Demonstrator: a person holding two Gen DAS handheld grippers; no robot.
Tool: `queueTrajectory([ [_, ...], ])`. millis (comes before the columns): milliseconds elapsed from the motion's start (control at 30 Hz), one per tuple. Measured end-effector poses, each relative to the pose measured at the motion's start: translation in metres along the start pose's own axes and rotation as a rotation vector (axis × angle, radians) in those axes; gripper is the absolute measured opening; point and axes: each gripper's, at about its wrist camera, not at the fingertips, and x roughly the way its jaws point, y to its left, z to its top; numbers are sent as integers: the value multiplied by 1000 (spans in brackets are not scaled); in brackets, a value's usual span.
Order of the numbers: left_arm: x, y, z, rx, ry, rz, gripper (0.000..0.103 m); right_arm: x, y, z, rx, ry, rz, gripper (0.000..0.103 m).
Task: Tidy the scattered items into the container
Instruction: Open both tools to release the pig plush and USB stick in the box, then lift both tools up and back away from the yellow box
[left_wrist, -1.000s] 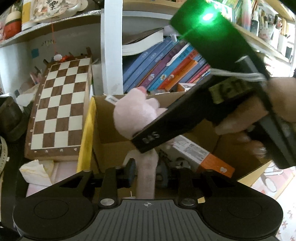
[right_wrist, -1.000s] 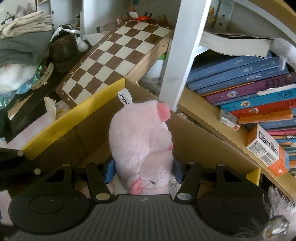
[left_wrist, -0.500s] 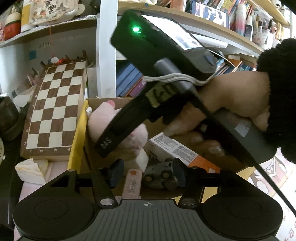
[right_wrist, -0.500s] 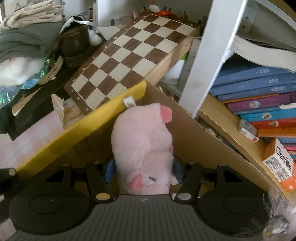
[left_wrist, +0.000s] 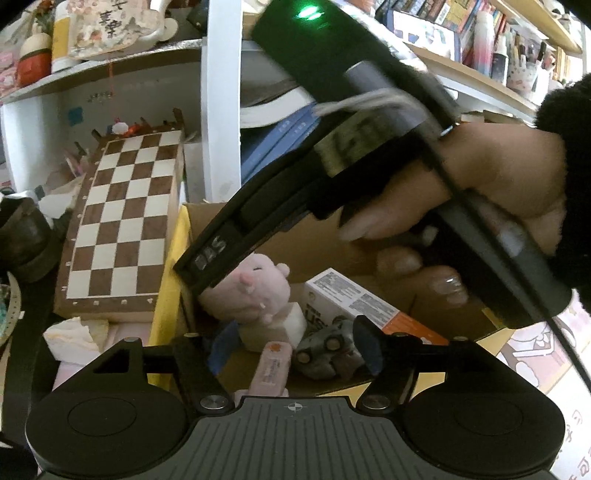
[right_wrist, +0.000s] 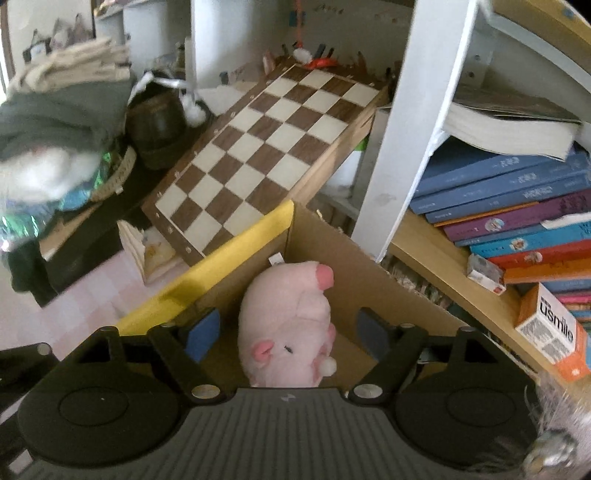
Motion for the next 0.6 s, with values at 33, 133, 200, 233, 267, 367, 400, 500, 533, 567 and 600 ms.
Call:
queueTrajectory([
  [33,-2,0,0,-2,-3,3,71,-4,-1,0,13,-5,2,80],
  [133,-9,-1,0,-2,-9,11,71,-16,-1,-3,32,-21,-4,80],
  [200,-13,-3,0,1,-15,15,72,-23,0,-4,43,-28,-6,80],
  [233,-16,-4,0,2,-19,15,72,-27,1,-6,47,-29,-7,80],
  [267,-19,-5,0,3,-23,16,72,-30,2,-8,48,-31,-10,80],
  [367,-26,-8,-1,8,-30,17,73,-42,5,-14,57,-41,-19,80],
  [400,-29,-9,-2,11,-33,17,74,-47,5,-16,61,-45,-22,80],
  [500,-38,-12,-5,16,-38,20,75,-63,9,-23,69,-62,-42,81],
  [533,-40,-13,-6,17,-39,21,76,-69,10,-26,71,-68,-51,81],
  [567,-42,-13,-7,16,-40,21,76,-76,11,-29,76,-78,-62,81],
  [600,-44,-13,-8,15,-41,22,76,-83,13,-33,80,-89,-73,82],
])
